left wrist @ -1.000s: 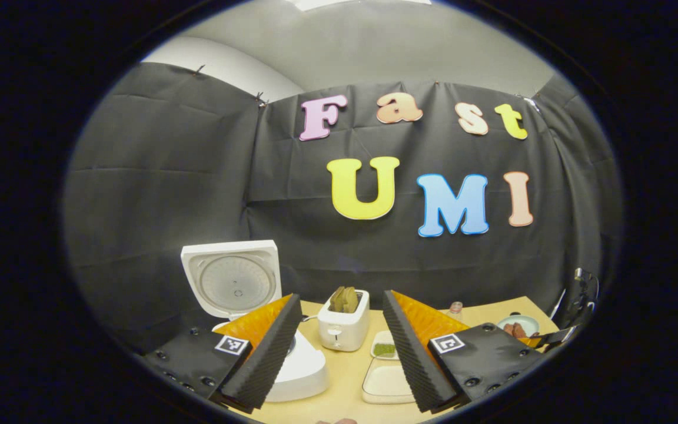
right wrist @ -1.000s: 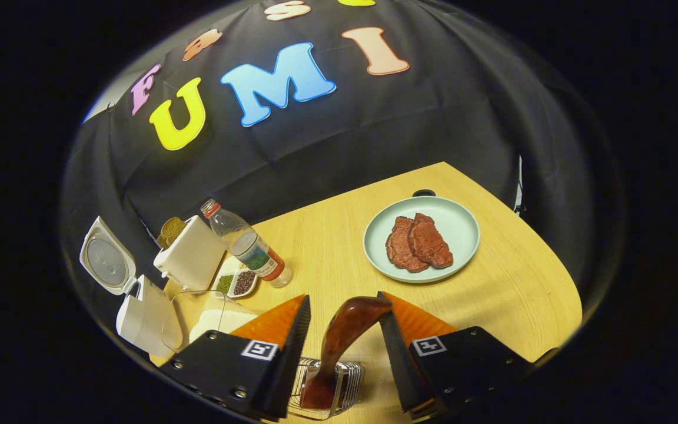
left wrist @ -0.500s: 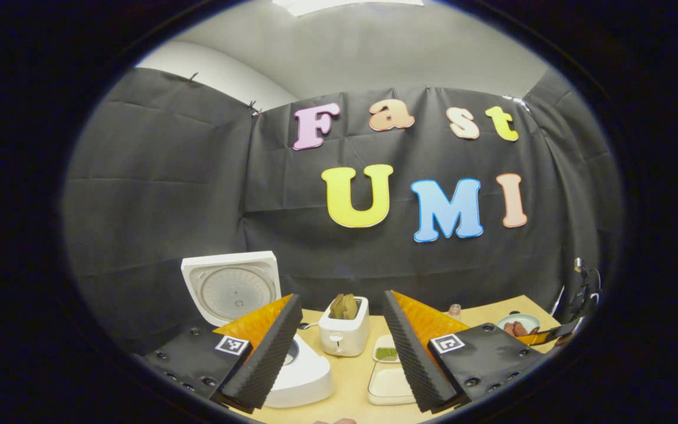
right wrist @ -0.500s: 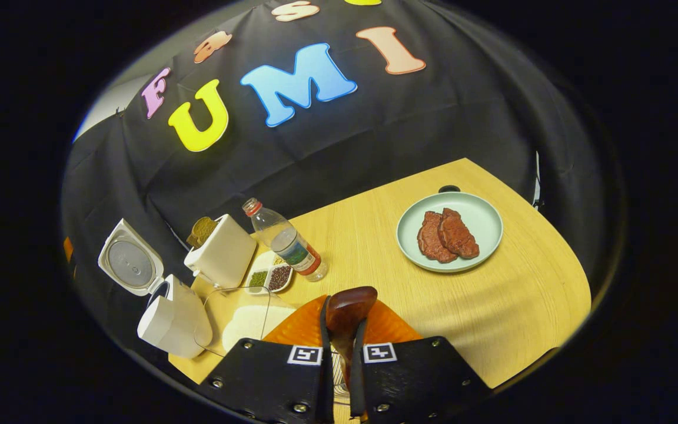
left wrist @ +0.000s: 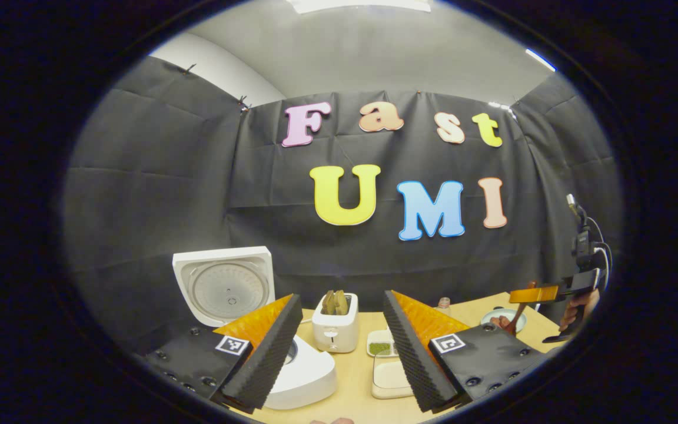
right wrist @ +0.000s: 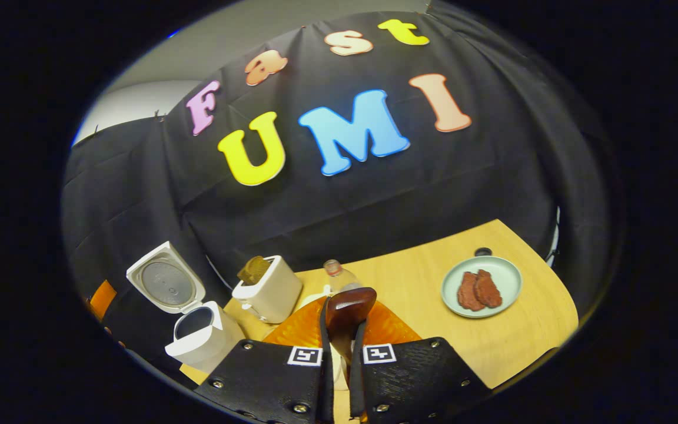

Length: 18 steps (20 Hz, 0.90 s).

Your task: Close the left gripper, press the button to open the rice cooker; take a wooden spoon from the chopstick holder with the right hand, scoop a spoonful of rice and pour it into the rice cooker, then put the wooden spoon back into the chopstick holder.

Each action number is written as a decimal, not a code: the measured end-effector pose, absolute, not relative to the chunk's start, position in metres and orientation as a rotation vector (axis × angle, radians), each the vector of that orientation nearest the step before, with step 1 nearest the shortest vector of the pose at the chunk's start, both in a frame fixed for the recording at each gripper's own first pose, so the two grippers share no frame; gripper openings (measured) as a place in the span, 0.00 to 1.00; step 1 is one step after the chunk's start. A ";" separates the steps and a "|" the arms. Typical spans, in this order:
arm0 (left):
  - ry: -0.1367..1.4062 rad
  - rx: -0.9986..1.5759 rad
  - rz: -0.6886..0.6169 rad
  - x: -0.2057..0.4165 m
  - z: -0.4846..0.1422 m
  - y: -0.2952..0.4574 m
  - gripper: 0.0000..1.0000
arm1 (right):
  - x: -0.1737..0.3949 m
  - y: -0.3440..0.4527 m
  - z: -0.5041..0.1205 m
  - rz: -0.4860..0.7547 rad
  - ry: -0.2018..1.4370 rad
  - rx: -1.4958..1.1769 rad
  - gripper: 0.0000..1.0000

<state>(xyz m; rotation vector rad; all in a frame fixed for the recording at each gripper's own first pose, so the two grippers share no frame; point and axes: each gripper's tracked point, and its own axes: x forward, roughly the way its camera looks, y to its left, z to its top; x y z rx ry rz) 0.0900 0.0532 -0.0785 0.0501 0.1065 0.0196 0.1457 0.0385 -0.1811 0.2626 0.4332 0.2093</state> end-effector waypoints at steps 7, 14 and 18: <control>0.124 0.051 0.034 0.076 -0.079 0.103 0.96 | 0.173 0.147 -0.259 0.280 0.497 0.216 0.11; 0.184 0.073 0.024 0.065 -0.109 0.132 0.96 | 0.187 0.185 -0.325 0.283 0.556 0.165 0.11; 0.214 0.063 0.035 0.063 -0.122 0.143 0.97 | 0.178 0.198 -0.327 0.312 0.563 0.274 0.11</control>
